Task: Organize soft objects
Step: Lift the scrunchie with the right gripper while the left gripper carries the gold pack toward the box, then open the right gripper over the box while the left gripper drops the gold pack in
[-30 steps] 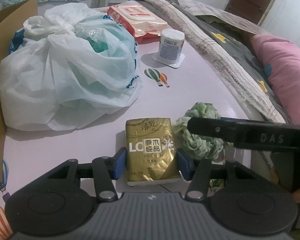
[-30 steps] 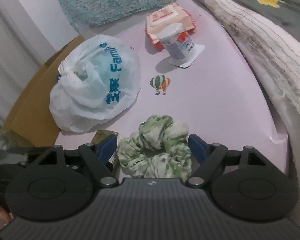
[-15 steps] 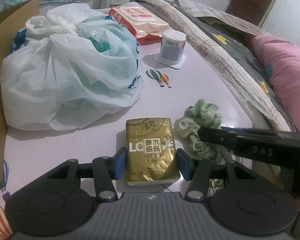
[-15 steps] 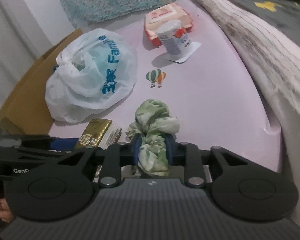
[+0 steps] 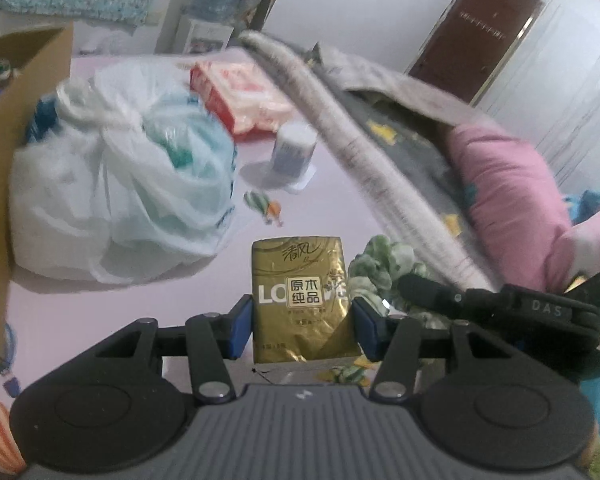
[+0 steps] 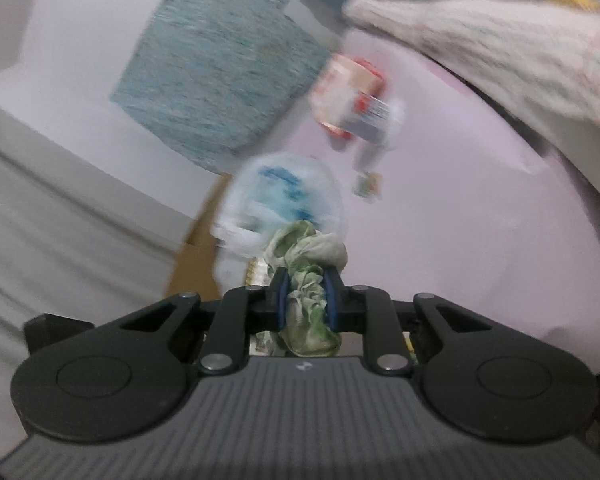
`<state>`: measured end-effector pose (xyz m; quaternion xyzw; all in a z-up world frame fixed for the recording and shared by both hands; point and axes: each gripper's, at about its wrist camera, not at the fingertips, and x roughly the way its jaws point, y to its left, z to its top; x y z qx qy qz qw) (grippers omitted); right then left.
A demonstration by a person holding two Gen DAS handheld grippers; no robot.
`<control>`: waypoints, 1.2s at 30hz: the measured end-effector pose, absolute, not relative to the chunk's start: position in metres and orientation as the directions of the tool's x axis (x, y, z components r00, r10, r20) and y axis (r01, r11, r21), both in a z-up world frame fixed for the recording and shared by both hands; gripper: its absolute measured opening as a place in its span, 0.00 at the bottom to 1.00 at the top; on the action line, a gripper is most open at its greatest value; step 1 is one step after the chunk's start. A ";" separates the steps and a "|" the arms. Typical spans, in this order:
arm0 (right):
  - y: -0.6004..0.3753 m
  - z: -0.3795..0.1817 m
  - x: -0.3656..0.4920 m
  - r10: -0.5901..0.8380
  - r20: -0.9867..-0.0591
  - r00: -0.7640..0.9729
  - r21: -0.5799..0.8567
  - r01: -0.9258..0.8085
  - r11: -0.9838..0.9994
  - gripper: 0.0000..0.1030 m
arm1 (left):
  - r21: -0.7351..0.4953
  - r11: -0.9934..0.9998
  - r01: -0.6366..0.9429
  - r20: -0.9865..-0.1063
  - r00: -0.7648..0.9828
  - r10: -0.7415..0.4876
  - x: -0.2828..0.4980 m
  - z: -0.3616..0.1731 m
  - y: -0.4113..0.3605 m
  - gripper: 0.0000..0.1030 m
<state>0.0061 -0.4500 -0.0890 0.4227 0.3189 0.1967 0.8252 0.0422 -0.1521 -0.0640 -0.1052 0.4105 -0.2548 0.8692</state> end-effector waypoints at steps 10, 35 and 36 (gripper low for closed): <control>-0.358 0.001 0.050 0.767 -0.223 0.601 0.781 -0.361 0.510 0.17 | -0.372 0.892 0.255 -0.507 0.749 -0.426 0.004 0.012 -0.052 0.52; -0.009 -0.037 0.210 0.768 -0.641 -0.012 0.713 -0.381 0.589 0.20 | -0.151 0.981 -0.122 -0.786 0.616 -0.044 0.077 -0.020 0.172 0.53; -0.007 -0.043 0.213 0.762 -0.648 -0.026 0.714 -0.369 0.595 0.20 | -0.154 0.980 -0.125 -0.795 0.605 -0.048 0.078 -0.025 0.174 0.53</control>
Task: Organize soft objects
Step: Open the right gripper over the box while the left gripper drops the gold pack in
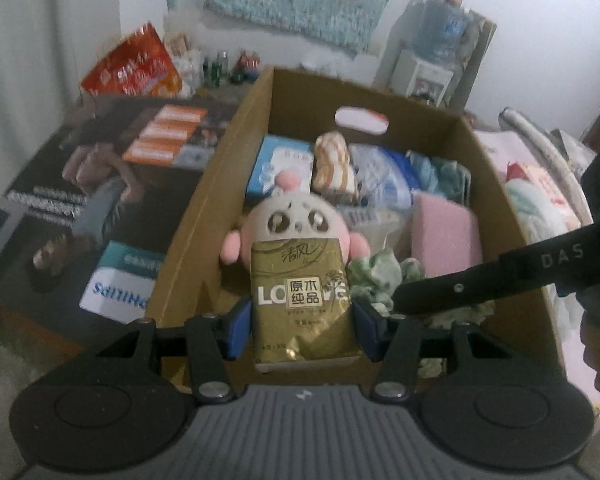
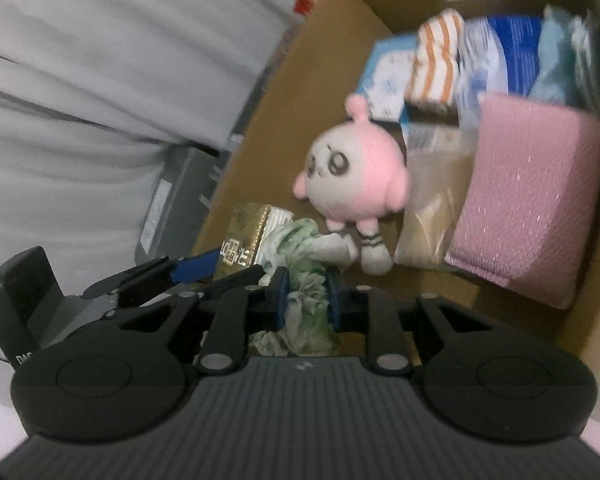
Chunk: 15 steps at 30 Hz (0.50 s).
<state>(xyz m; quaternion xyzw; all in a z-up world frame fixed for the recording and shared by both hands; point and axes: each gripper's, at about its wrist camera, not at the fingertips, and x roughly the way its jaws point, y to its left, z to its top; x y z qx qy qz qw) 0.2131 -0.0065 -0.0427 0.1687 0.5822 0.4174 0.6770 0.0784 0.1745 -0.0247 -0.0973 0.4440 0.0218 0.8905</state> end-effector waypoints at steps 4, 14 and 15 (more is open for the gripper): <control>-0.002 -0.063 0.220 0.732 -0.678 -0.063 0.708 -0.325 0.627 0.27 | -0.163 0.977 -0.134 -0.806 0.590 -0.054 0.080 -0.033 0.183 0.62; 0.001 -0.066 0.216 0.694 -0.718 -0.057 0.667 -0.342 0.662 0.33 | -0.176 0.973 -0.150 -0.774 0.632 -0.042 0.074 -0.025 0.190 0.65; 0.000 -0.063 0.217 0.697 -0.716 -0.046 0.665 -0.348 0.661 0.33 | -0.178 0.972 -0.152 -0.764 0.644 -0.039 0.071 -0.023 0.191 0.65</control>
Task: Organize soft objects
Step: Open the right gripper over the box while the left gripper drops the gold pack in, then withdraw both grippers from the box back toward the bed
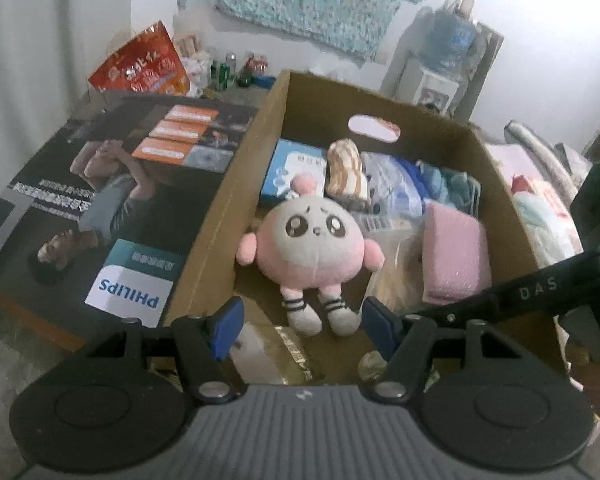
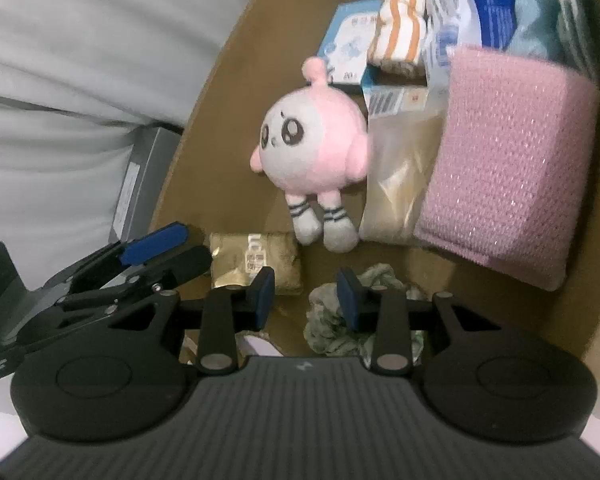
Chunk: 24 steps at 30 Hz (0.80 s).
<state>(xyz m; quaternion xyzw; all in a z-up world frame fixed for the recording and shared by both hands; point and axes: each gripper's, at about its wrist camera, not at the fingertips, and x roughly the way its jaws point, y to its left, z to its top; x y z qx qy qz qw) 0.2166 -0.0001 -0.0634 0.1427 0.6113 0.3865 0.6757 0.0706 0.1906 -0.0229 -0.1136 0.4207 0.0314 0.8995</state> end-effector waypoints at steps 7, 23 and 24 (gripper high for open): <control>-0.014 -0.040 0.216 0.773 -0.634 0.015 0.718 -0.360 0.596 0.33 | -0.169 0.971 -0.168 -0.682 0.731 0.008 0.051 -0.001 0.192 0.68; 0.018 -0.024 0.208 0.837 -0.535 -0.118 0.822 -0.301 0.483 0.52 | -0.233 0.912 -0.337 -0.553 0.817 0.161 -0.012 0.022 0.218 0.79; 0.027 -0.028 0.209 0.834 -0.532 -0.144 0.829 -0.286 0.480 0.52 | -0.239 0.904 -0.353 -0.551 0.816 0.173 -0.016 0.021 0.222 0.79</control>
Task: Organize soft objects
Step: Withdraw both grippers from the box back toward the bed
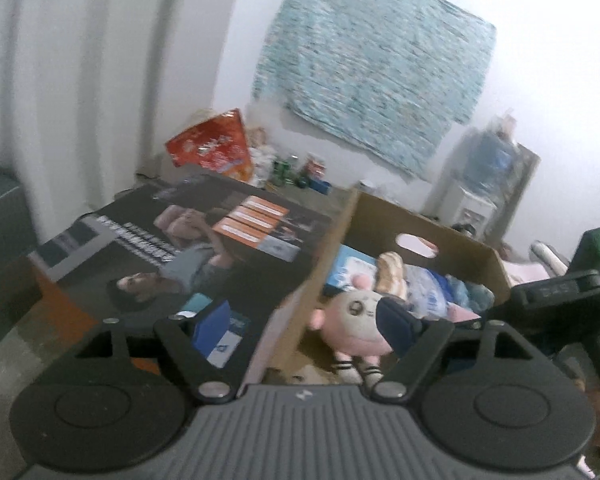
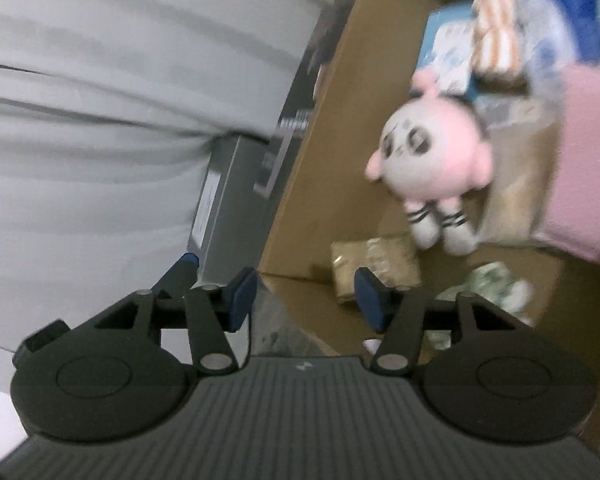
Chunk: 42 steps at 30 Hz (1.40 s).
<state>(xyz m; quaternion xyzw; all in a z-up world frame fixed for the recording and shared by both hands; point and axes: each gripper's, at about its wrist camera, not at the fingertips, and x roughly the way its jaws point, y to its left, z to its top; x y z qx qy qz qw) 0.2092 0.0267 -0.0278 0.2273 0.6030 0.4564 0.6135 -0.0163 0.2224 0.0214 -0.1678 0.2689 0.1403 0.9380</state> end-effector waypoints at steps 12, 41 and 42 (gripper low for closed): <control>0.102 -0.084 0.223 0.843 -0.376 -0.384 0.918 -0.032 0.395 0.61 | -0.264 0.845 -0.465 -0.579 0.777 0.247 -0.040 0.006 0.260 0.79; -0.081 0.014 0.186 0.942 -0.330 0.059 0.905 -0.262 0.334 0.83 | -0.208 0.944 -0.256 -0.558 0.824 0.101 -0.020 0.012 0.182 0.92; -0.101 0.013 0.180 0.941 -0.325 0.089 0.903 -0.266 0.337 0.83 | -0.200 0.952 -0.230 -0.561 0.824 0.081 -0.016 0.012 0.172 0.93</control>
